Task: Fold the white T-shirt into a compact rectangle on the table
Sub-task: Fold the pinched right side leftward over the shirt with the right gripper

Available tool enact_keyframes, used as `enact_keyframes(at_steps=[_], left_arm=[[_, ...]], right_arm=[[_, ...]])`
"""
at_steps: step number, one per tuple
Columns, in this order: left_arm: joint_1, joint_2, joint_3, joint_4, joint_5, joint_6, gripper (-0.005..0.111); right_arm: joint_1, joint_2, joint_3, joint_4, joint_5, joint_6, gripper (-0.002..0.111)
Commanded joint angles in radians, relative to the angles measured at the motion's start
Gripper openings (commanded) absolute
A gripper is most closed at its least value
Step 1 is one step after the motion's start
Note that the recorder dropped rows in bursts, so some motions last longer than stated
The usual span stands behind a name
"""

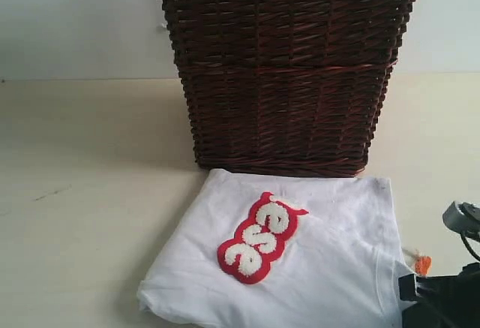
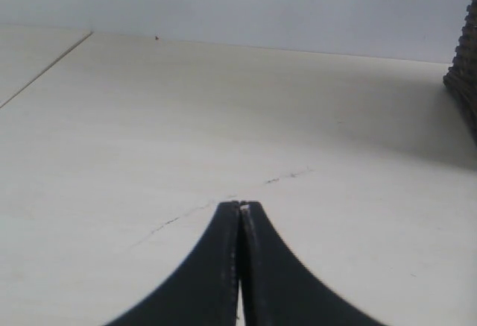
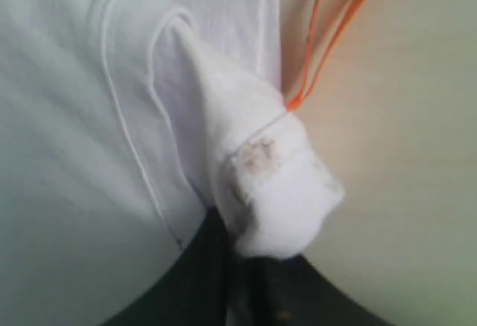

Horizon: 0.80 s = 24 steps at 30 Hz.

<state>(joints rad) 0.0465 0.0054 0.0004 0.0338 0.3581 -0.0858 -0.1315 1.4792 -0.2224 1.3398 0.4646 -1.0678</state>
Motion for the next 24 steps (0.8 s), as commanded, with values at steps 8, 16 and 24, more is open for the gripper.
enact_keyframes(at_steps=[8,16,24], left_arm=[[0.002,-0.005,0.0,-0.001,-0.006,0.004,0.0],[0.002,-0.005,0.0,-0.001,-0.006,0.004,0.0],[0.002,-0.005,0.0,-0.001,-0.006,0.004,0.0]], right_arm=[[-0.003,-0.214,-0.197,-0.008,0.283,-0.092,0.0],[-0.003,-0.224,-0.344,-0.032,0.039,-0.218,0.0],[-0.003,0.08,-0.393,-0.146,0.018,-0.149,0.05]])
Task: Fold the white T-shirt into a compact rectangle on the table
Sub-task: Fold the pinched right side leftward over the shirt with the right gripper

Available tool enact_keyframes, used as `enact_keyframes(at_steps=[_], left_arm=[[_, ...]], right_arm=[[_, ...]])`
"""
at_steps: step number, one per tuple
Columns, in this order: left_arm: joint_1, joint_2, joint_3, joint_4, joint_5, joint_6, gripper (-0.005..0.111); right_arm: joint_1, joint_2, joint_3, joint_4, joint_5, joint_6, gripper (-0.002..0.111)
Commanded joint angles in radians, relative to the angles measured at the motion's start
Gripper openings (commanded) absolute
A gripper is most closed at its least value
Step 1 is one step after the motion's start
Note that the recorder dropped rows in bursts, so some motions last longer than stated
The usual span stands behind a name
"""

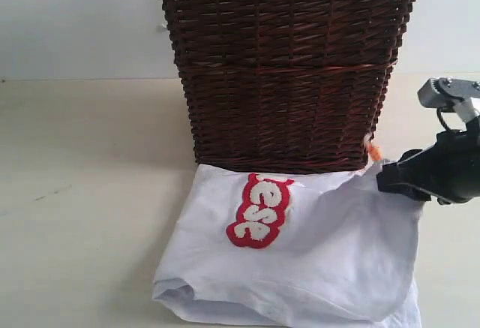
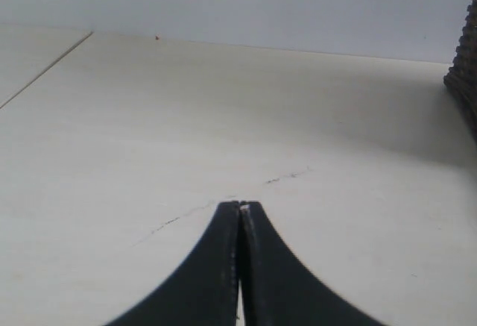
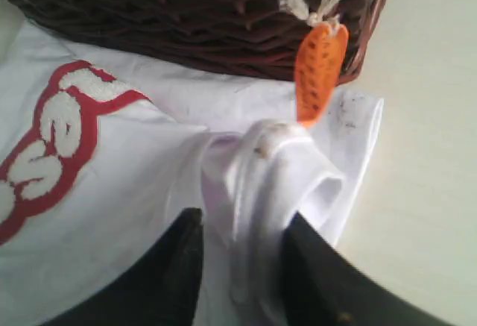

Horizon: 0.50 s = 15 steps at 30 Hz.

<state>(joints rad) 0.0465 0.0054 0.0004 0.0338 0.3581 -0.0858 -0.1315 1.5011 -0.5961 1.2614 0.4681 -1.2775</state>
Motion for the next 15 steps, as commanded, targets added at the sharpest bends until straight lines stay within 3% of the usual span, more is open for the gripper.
enact_keyframes(at_steps=[1,7,12,15], left_arm=[[0.002,-0.005,0.0,-0.001,-0.006,0.004,0.0],[0.002,-0.005,0.0,-0.001,-0.006,0.004,0.0],[0.002,-0.005,0.0,-0.001,-0.006,0.004,0.0],[0.002,-0.005,0.0,-0.001,-0.006,0.004,0.0]], right_arm=[[-0.003,0.06,-0.019,-0.075,0.012,0.068,0.05],[-0.003,-0.002,-0.069,-0.149,0.015,0.14,0.05],[-0.003,-0.112,-0.143,-0.441,0.014,0.449,0.05],[-0.001,-0.155,-0.158,-0.493,0.086,0.607,0.044]])
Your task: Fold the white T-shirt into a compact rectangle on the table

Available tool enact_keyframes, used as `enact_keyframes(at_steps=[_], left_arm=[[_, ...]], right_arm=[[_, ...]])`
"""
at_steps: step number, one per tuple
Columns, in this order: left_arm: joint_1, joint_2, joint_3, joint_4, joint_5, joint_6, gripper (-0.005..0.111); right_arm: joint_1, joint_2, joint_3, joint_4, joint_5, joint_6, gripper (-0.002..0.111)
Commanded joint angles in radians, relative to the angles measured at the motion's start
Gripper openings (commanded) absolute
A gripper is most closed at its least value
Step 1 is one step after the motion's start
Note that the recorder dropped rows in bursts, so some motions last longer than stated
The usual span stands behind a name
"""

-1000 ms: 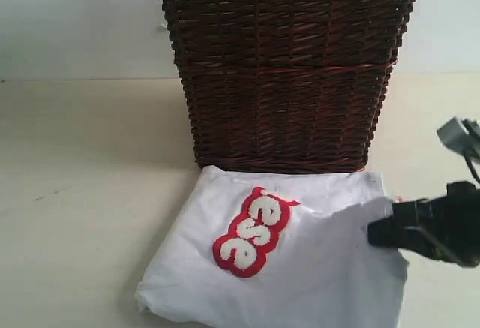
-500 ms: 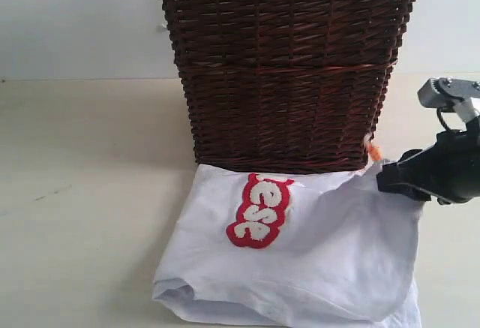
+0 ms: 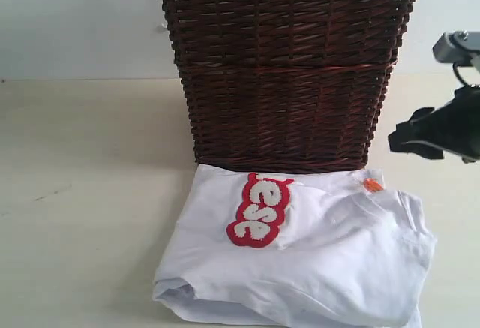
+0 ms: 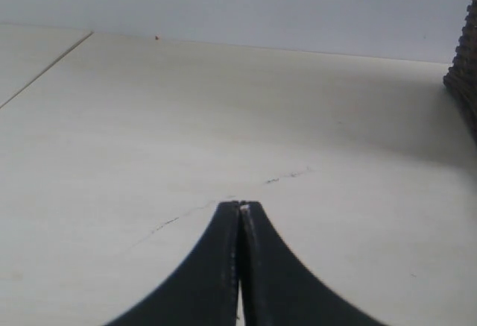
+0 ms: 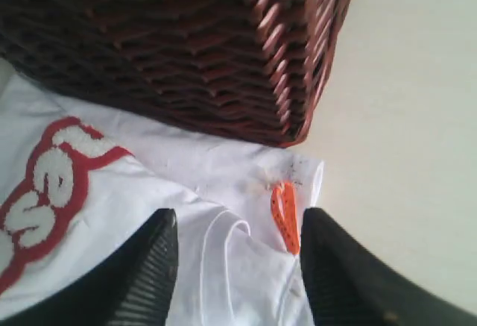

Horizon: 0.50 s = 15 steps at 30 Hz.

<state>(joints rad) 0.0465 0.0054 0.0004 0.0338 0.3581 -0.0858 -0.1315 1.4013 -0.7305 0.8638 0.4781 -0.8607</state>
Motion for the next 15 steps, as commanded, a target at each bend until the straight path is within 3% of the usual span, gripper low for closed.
enact_keyframes(at_steps=[1,5,6,10,15], left_arm=[[0.002,-0.005,0.0,-0.001,-0.006,0.004,0.0],[0.002,-0.005,0.0,-0.001,-0.006,0.004,0.0],[0.002,-0.005,0.0,-0.001,-0.006,0.004,0.0],[0.002,-0.005,0.0,-0.001,-0.006,0.004,0.0],[0.002,-0.005,0.0,-0.001,-0.006,0.004,0.0]], right_arm=[[0.011,-0.057,-0.024,-0.086,0.119,0.185,0.037],[0.149,-0.027,-0.024,-0.074,0.236,0.094,0.004],[0.201,-0.01,-0.024,-0.074,0.242,0.076,0.0],[0.369,0.095,-0.024,-0.079,0.179,0.1,0.0],[0.494,0.27,-0.024,-0.079,0.115,0.143,0.0]])
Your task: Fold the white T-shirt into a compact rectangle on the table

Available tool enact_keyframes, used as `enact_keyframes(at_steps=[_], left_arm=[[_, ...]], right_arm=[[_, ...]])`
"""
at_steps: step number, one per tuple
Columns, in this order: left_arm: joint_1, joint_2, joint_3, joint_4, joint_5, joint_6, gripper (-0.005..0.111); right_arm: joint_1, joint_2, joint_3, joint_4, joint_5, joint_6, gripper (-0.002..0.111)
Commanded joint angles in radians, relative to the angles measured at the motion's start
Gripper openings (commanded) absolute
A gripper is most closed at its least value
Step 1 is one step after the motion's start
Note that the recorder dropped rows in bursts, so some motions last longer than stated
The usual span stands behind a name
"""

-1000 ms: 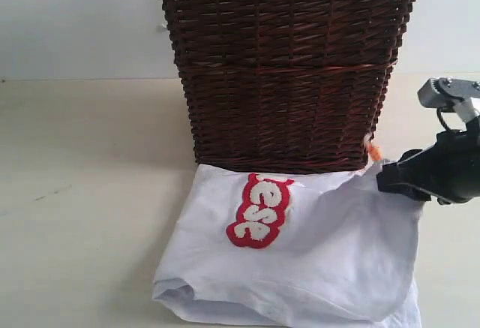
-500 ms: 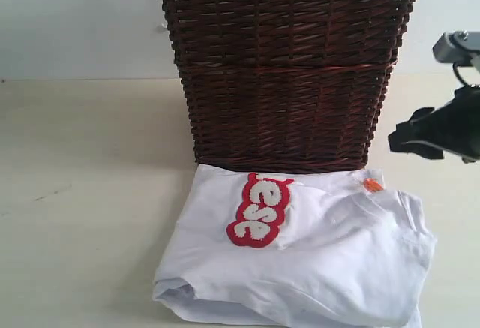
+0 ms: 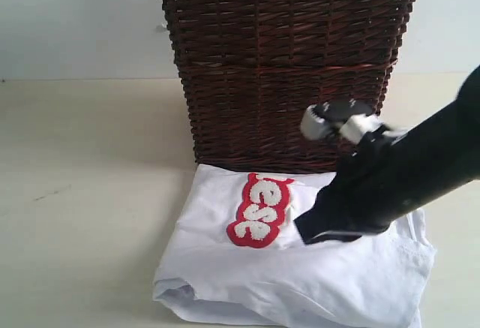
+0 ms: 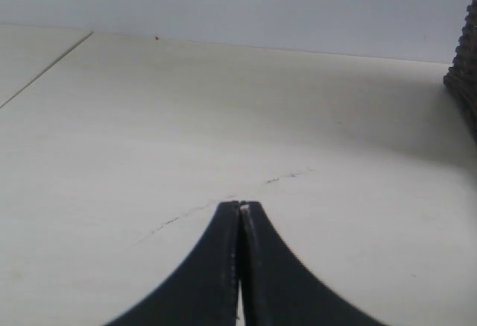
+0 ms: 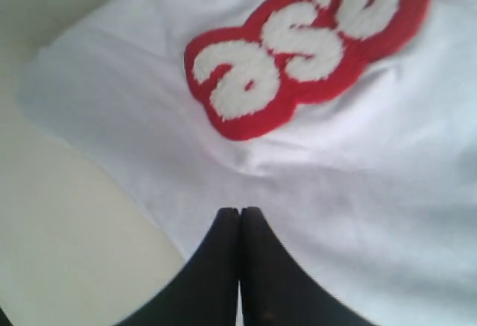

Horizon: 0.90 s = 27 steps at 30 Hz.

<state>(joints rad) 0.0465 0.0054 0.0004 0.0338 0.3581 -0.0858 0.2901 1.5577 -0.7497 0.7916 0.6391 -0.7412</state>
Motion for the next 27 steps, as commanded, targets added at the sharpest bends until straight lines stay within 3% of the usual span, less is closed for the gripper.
enact_keyframes(at_steps=[1,8,16,20,27], left_arm=[[0.002,-0.005,0.0,-0.001,-0.006,0.004,0.0],[0.002,-0.005,0.0,-0.001,-0.006,0.004,0.0],[0.002,-0.005,0.0,-0.001,-0.006,0.004,0.0],[0.002,-0.005,0.0,-0.001,-0.006,0.004,0.0],[0.002,-0.005,0.0,-0.001,-0.006,0.004,0.0]], right_arm=[[0.087,0.143,-0.005,-0.006,-0.051,0.029,0.0],[0.141,0.3,-0.018,-0.008,-0.081,0.033,0.0],[0.141,0.238,-0.157,-0.006,0.062,0.04,0.0],[0.146,0.192,-0.182,0.013,-0.046,0.059,0.0],[0.275,0.328,-0.184,-0.002,-0.099,0.063,0.0]])
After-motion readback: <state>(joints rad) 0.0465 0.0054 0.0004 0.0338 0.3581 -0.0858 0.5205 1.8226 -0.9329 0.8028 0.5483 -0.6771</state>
